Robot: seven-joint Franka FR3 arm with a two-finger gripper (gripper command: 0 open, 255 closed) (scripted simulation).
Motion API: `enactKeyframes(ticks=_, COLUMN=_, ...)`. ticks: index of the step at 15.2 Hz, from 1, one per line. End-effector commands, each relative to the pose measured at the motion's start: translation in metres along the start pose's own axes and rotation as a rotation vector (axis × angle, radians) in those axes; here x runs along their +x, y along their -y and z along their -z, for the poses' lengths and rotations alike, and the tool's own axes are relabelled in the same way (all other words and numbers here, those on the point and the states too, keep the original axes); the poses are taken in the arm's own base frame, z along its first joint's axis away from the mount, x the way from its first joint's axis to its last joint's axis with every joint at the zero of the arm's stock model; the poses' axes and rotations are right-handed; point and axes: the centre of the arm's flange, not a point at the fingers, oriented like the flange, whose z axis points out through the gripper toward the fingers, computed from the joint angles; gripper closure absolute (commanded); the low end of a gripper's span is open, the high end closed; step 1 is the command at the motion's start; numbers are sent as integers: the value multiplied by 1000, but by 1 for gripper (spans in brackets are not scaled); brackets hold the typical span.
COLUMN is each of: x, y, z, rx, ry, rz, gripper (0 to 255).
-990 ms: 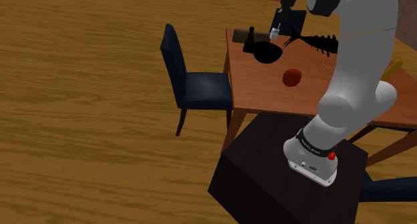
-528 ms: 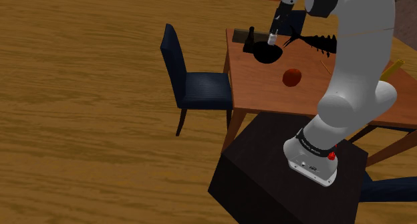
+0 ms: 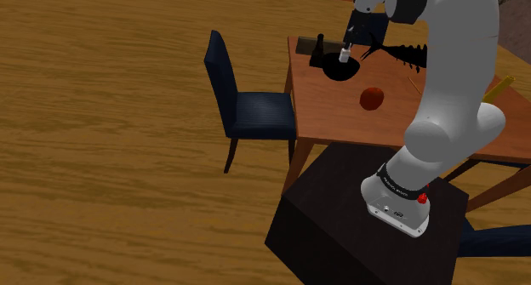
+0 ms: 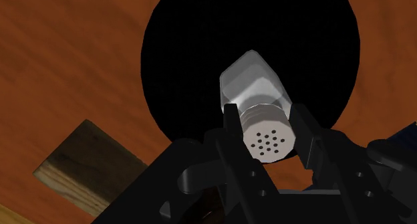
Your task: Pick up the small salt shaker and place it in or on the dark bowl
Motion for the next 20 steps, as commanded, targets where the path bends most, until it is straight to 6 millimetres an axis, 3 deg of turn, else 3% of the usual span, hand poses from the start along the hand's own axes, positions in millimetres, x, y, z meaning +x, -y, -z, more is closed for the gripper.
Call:
enactKeyframes(ticks=1, x=0, y=0, z=0, rx=0, ry=0, rz=0, gripper=255)
enactKeyframes(ticks=4, x=0, y=0, z=0, rx=0, ry=0, rz=0, gripper=255)
enactKeyframes(ticks=5, x=0, y=0, z=0, rx=0, ry=0, rz=0, gripper=0)
enactKeyframes(ticks=10, x=0, y=0, z=0, rx=0, ry=0, rz=0, gripper=0)
enactKeyframes(ticks=14, x=0, y=0, z=50, rx=0, ry=0, rz=0, gripper=0)
enactKeyframes(ticks=20, x=0, y=0, z=50, rx=0, ry=0, rz=0, gripper=0)
